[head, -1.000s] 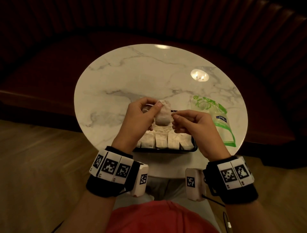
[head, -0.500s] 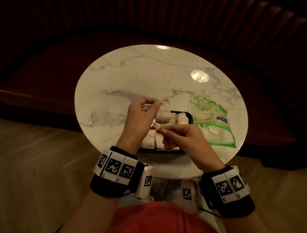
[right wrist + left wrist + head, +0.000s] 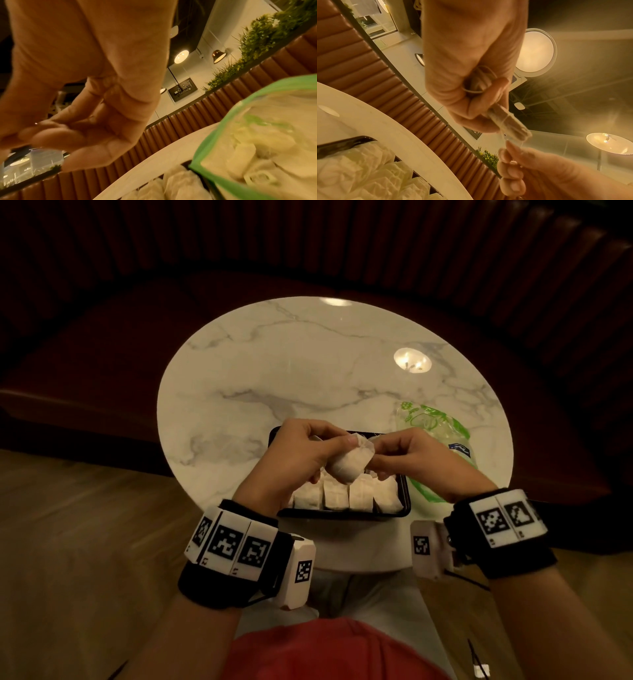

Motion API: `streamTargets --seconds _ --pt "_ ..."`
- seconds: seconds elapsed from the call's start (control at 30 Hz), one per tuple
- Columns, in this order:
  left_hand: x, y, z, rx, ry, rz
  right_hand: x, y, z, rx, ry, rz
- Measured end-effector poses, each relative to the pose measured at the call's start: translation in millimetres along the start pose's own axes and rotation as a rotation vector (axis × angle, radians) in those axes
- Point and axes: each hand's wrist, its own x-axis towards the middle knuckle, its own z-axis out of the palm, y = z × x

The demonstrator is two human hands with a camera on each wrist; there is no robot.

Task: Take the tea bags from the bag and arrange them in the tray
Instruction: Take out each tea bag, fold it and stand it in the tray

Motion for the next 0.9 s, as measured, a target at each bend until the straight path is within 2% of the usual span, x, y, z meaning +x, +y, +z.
streamTargets --seconds 0.13,0.37,0.43,0.57,0.67,0.9 --pt "0 -1 -2 0.061 -0.016 -0.004 8 -11 -18 -0.144 -0.071 0.024" --pt "2 -4 -2 0.112 -0.029 -0.049 16 -27 -28 -0.304 -0.111 0.037" --pt "3 -5 0 0.121 -0.027 -0.073 15 -27 -24 -0.335 -0.049 0.003" --pt "7 -9 3 0.089 0.018 -0.103 11 -20 -3 -0.398 0.203 -0.127" --pt "7 -8 5 -0.012 0.039 -0.114 9 -11 10 -0.26 0.307 -0.223" --pt "8 -13 5 -0.093 0.066 -0.13 7 -3 19 0.062 0.239 -0.164"
